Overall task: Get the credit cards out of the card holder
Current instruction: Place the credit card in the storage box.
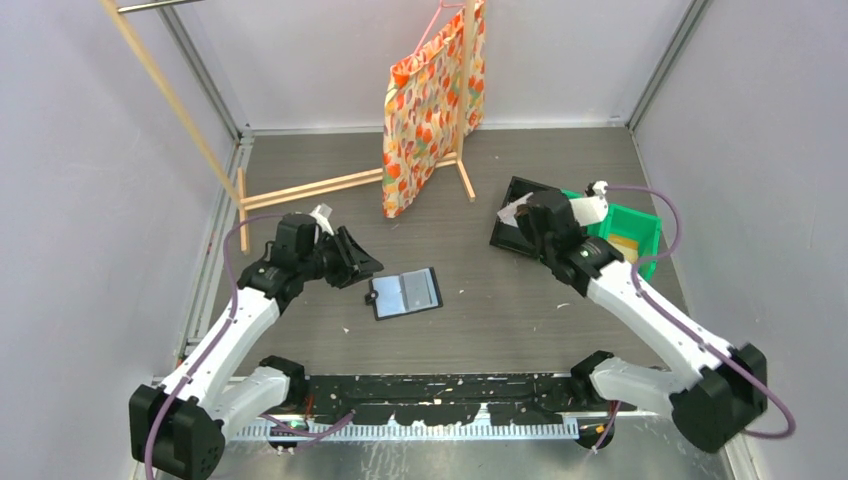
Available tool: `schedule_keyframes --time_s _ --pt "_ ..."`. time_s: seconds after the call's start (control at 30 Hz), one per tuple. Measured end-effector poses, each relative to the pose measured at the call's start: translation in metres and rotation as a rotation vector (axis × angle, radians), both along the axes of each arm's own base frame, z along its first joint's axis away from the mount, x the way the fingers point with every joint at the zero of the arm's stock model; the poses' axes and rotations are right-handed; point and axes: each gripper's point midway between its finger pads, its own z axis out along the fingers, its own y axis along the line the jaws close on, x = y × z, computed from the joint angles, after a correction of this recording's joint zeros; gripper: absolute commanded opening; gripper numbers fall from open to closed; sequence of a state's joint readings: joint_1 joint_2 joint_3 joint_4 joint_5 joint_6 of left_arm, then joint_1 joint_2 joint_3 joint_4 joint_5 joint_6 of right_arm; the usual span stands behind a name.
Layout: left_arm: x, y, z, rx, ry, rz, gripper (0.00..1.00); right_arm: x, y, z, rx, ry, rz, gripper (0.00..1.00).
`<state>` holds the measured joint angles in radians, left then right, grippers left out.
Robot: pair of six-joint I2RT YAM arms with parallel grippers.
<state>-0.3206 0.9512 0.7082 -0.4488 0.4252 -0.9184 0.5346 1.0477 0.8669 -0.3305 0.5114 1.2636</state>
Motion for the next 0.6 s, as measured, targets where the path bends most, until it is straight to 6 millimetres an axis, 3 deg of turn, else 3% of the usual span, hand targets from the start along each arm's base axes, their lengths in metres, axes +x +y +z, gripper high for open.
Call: schedule_keyframes --time_s 0.1,0.27,0.6 --pt "-0.001 0.003 -0.001 0.026 0.007 0.000 0.39 0.017 -0.019 -0.022 -0.070 0.100 -0.181 0.01" --pt "-0.001 0.003 -0.003 0.037 0.012 -0.009 0.38 0.053 -0.025 -0.017 -0.079 0.101 -0.366 0.01" --pt "0.001 0.002 -0.005 0.035 0.012 -0.011 0.38 0.073 -0.041 -0.024 0.005 0.070 -0.595 0.01"
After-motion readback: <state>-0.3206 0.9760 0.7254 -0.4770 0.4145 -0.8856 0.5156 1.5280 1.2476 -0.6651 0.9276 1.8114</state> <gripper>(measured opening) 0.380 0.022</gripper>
